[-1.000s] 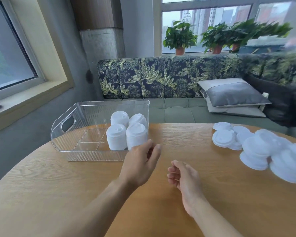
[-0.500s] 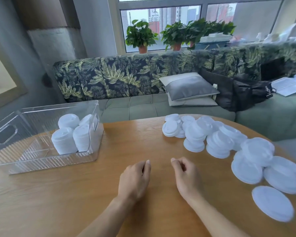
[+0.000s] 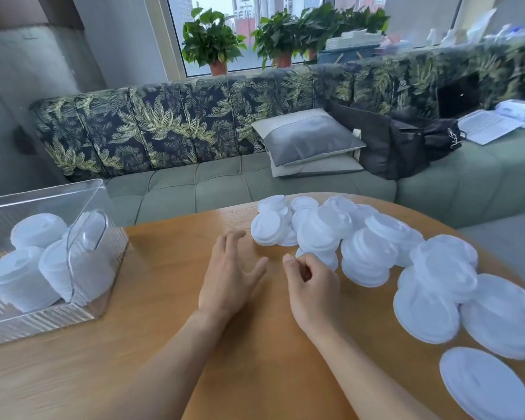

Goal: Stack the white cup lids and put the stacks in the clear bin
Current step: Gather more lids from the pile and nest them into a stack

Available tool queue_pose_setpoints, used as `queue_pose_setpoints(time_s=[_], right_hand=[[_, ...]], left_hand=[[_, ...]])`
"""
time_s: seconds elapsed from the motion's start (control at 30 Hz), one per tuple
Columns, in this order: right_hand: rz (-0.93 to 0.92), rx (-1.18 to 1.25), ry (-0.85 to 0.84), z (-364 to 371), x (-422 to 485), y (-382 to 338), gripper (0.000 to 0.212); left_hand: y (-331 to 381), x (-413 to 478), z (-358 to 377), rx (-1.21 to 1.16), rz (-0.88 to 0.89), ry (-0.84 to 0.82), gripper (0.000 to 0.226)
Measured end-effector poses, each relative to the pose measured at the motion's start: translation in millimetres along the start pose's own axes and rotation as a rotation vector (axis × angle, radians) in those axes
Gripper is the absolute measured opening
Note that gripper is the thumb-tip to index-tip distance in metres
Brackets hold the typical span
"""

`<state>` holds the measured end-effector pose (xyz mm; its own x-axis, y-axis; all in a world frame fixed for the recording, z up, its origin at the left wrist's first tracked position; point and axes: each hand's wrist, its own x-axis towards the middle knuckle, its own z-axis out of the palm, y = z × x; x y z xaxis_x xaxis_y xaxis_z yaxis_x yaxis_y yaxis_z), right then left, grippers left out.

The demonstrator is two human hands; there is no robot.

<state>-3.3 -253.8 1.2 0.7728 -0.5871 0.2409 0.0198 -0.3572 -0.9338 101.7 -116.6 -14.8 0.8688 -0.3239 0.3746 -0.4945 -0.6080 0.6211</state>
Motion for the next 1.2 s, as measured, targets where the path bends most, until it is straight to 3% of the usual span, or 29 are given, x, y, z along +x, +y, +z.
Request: queue_pose_setpoints(time_s=[0.13, 0.23, 0.43, 0.7, 0.93, 1.1, 1.2], right_hand=[[0.029, 0.104, 0.082, 4.8, 8.6, 2.9, 0.023], [0.024, 0.142, 0.08, 7.0, 9.4, 5.0, 0.021], [0.045, 0.141, 0.073, 7.0, 9.7, 6.0, 0.022], [0.058, 0.095, 0.066, 5.7, 2.3, 1.7, 0.023], [0.071, 0.031, -0.137, 17.4, -39.6, -11.5, 0.014], [0.107, 0.081, -0.22, 19.3, -86.8, -25.7, 0.016], [0.223, 0.202, -0.31, 14.7, -111.5, -37.1, 0.017]], left_hand=[[-1.0, 34.5, 16.0, 0.031, -0.013, -0.064, 0.093], [-2.5, 53.6, 23.8, 0.022, -0.031, -0.106, 0.103], [-3.4, 63.9, 26.7, -0.043, -0.035, -0.112, 0.095], [-2.1, 15.4, 9.4, -0.219, -0.016, 0.081, 0.081], [11.0, -64.9, -32.3, -0.222, -0.111, 0.054, 0.09], [19.7, -125.8, -65.8, -0.232, -0.164, 0.077, 0.09], [21.0, -158.2, -82.4, -0.235, -0.192, 0.077, 0.091]])
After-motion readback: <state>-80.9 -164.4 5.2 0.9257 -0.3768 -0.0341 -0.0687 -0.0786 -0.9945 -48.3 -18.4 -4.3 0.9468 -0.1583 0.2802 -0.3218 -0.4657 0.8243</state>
